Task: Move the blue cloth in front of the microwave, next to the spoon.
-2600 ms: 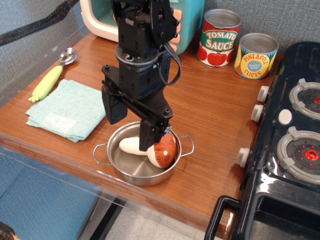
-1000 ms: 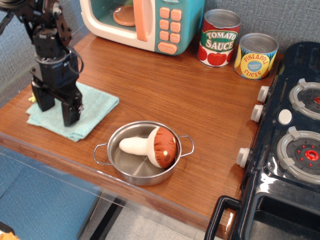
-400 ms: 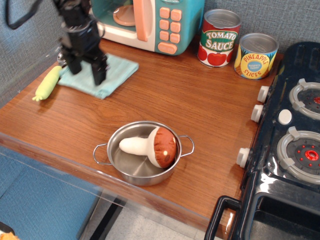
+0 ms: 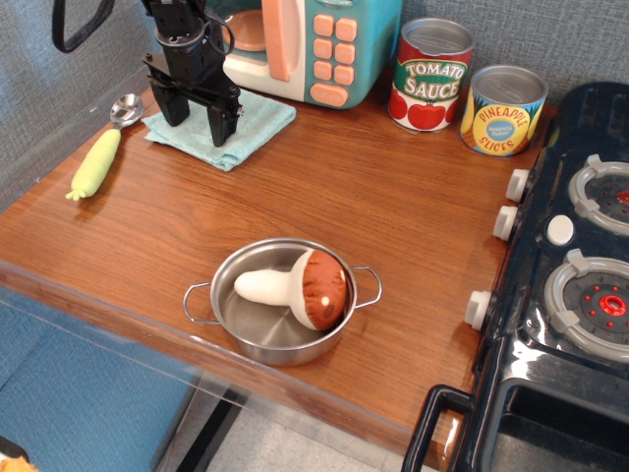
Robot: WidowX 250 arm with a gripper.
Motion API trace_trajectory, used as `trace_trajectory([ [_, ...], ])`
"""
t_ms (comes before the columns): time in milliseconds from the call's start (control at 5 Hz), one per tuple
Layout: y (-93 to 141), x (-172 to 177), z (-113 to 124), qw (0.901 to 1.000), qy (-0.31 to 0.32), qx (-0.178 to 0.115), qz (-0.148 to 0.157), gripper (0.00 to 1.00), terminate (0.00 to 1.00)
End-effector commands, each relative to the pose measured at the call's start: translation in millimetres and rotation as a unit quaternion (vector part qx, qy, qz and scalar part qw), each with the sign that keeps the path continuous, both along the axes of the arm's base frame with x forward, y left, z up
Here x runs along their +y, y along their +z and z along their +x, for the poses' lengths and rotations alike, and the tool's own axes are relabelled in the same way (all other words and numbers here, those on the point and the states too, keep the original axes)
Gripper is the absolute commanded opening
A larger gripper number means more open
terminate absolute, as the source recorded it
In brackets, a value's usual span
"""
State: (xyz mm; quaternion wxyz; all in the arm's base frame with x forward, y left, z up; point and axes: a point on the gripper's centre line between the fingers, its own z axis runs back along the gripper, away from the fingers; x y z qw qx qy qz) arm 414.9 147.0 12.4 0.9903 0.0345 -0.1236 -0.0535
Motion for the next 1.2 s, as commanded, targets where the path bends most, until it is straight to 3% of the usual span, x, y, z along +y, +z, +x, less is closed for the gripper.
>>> trace_trajectory([
  [0,58,-8,-9,0.9989,0.03,-0.035,-0.003,1.0,0.0],
  [200,87,-8,-5,0.9978,0.03,-0.058,-0.007,1.0,0.0],
  [400,92,-11,-15,0.9984,0.034,-0.044,-0.01,1.0,0.0],
  [600,89,-12,-33,0.9991,0.041,-0.003,-0.009,1.0,0.0],
  [800,89,-12,-33,0.9991,0.041,-0.003,-0.009,1.0,0.0],
  [1000,89,-12,-33,0.9991,0.041,-0.003,-0.009,1.0,1.0],
])
